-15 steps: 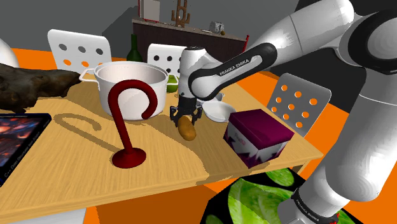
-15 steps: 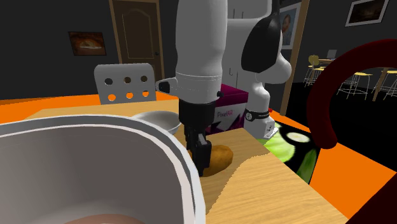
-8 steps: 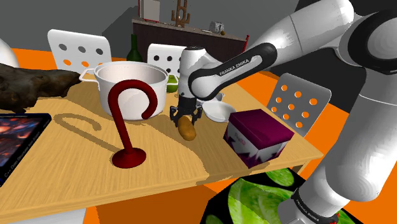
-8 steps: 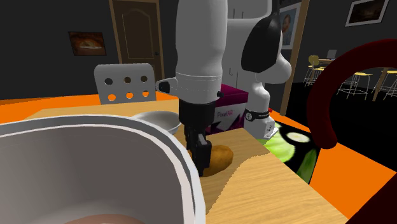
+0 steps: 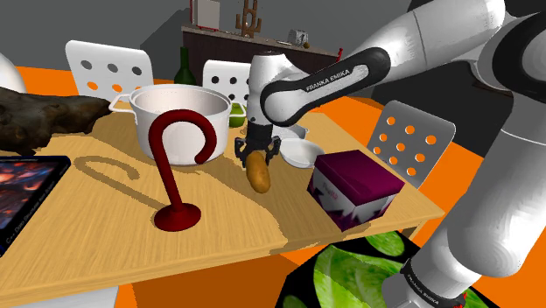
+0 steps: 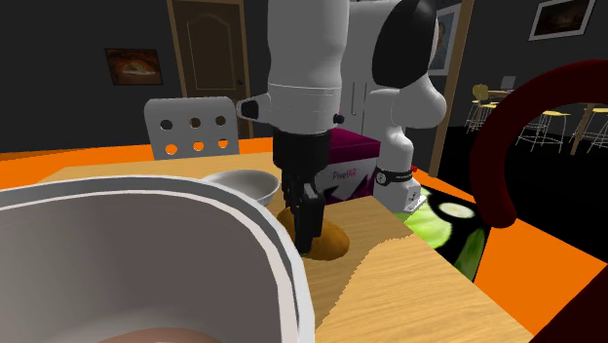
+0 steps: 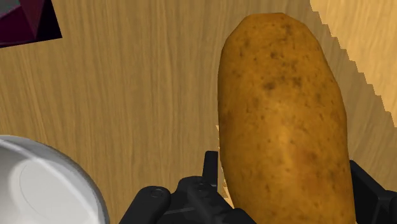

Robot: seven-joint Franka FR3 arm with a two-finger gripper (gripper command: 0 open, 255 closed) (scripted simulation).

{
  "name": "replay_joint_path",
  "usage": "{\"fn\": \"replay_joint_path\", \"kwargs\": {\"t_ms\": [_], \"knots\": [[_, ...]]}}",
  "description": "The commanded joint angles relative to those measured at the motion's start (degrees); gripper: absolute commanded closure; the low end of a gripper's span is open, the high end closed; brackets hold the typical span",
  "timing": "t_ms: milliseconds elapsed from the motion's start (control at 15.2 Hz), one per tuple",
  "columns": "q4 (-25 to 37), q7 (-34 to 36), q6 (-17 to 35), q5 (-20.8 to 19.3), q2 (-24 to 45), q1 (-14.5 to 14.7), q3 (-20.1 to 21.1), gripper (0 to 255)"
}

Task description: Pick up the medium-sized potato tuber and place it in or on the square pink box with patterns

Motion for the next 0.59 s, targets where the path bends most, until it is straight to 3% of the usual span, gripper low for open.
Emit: {"fn": "replay_joint_path", "kwargs": {"t_ms": [0,528], "knots": [[0.89,-0.31,-1.60,0.44,-0.76,-0.01,0.11,255],[4.03,-1.57,-7.27,1.88,-3.51,-0.17,0.28,255]]}}
